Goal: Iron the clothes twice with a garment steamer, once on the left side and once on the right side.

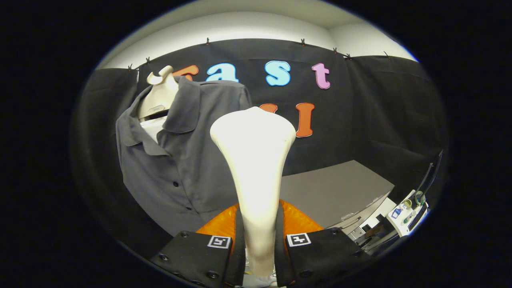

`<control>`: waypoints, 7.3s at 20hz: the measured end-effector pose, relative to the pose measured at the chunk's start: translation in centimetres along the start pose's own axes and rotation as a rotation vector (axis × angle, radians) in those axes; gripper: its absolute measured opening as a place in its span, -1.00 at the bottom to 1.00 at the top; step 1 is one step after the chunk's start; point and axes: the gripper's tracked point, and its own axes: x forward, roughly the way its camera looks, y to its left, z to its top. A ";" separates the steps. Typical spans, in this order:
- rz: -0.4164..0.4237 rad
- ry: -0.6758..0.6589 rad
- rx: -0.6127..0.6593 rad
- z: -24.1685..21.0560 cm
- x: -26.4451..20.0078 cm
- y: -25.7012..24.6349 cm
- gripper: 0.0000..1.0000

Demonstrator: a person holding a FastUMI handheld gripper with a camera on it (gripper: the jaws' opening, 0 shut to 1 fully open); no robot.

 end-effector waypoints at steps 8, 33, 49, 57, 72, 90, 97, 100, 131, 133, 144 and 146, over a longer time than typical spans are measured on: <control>0.013 0.069 -0.038 -1.9 4.3 4.5 -0.26; 0.008 0.231 -0.013 -14.7 9.7 5.1 -0.25; 0.003 0.423 -0.023 -25.8 11.5 5.6 -0.25; -0.011 0.505 -0.028 -31.3 12.1 4.5 -0.25; -0.030 0.607 -0.003 -38.9 11.8 3.7 -0.25; 0.023 0.336 -0.021 -18.2 5.0 14.5 -0.25; 0.088 0.228 -0.049 -10.2 4.3 20.9 -0.25; 0.113 0.197 -0.072 -9.0 4.6 22.6 -0.25; 0.130 0.394 -0.117 -21.4 10.7 26.1 -0.25; 0.131 0.417 -0.121 -22.5 10.5 26.2 -0.25; 0.126 0.536 -0.136 -30.2 10.9 24.9 -0.25; 0.129 0.554 -0.135 -31.6 11.2 24.6 -0.25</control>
